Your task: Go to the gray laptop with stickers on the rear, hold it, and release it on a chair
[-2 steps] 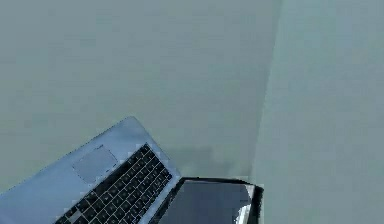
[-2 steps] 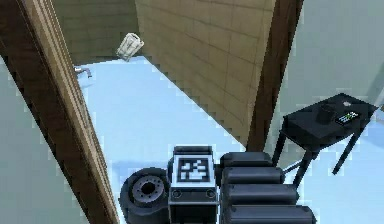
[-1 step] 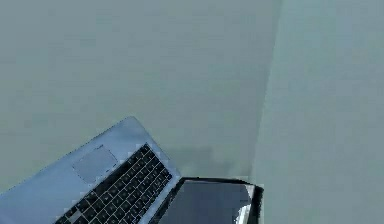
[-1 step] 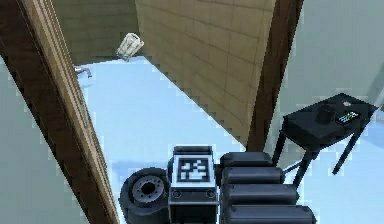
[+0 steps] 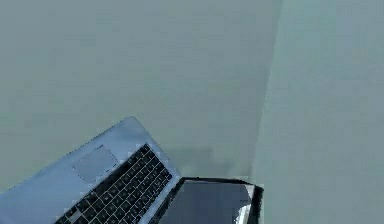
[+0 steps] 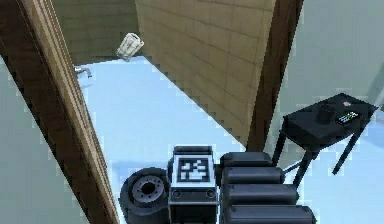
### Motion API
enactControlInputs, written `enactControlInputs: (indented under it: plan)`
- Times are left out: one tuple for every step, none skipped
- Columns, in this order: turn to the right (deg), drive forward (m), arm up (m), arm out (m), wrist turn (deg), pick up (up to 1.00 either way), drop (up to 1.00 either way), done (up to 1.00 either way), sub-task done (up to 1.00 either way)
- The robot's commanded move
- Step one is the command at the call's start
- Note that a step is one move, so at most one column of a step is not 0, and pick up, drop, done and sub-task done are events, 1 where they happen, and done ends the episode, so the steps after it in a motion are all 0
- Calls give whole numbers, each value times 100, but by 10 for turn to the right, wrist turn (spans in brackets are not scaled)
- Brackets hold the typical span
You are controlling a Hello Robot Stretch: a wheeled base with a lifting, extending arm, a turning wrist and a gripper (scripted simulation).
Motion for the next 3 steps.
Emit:
enactControlInputs:
  plan:
    - [450, 0, 0, 0, 0, 0, 0, 0, 0]
    - [450, 0, 0, 0, 0, 0, 0, 0, 0]
    - [450, 0, 0, 0, 0, 0, 0, 0, 0]
